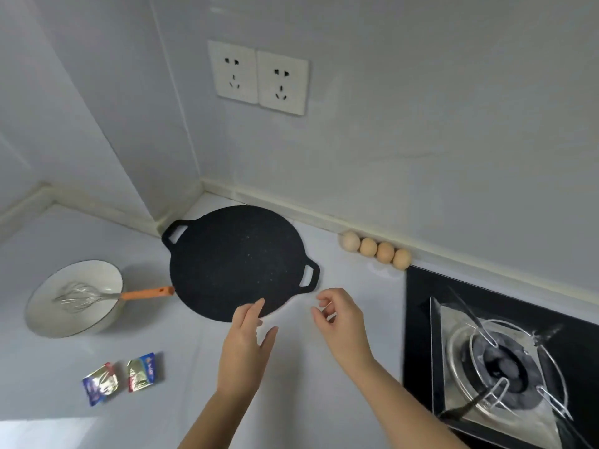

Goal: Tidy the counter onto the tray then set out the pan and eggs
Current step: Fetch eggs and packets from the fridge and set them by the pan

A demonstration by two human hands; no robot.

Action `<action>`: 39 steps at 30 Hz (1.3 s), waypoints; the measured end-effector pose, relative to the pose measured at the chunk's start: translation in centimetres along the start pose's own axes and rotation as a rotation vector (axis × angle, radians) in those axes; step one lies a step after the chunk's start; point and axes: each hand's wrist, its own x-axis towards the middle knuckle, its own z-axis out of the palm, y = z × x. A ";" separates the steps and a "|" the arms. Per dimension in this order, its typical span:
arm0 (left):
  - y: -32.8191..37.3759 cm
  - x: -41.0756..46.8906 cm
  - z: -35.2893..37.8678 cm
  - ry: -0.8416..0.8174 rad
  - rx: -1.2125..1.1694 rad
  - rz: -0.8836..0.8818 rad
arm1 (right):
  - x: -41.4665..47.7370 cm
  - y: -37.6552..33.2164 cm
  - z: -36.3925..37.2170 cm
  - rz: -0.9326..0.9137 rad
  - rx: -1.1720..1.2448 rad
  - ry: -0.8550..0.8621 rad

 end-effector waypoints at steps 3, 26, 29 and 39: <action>-3.5 -2.4 -3.7 0.043 0.018 -0.131 | -2.5 -2.5 4.1 -0.006 -0.014 -0.150; -18.5 -5.5 -16.9 0.075 0.271 -0.219 | -6.5 -12.7 21.3 -0.394 -0.526 -0.709; -17.1 -4.9 -16.1 0.052 0.269 -0.140 | -6.5 -11.5 19.0 -0.359 -0.508 -0.670; -4.4 -1.8 -3.6 -0.291 0.237 0.226 | -6.4 -1.0 2.6 -0.035 -0.579 -0.431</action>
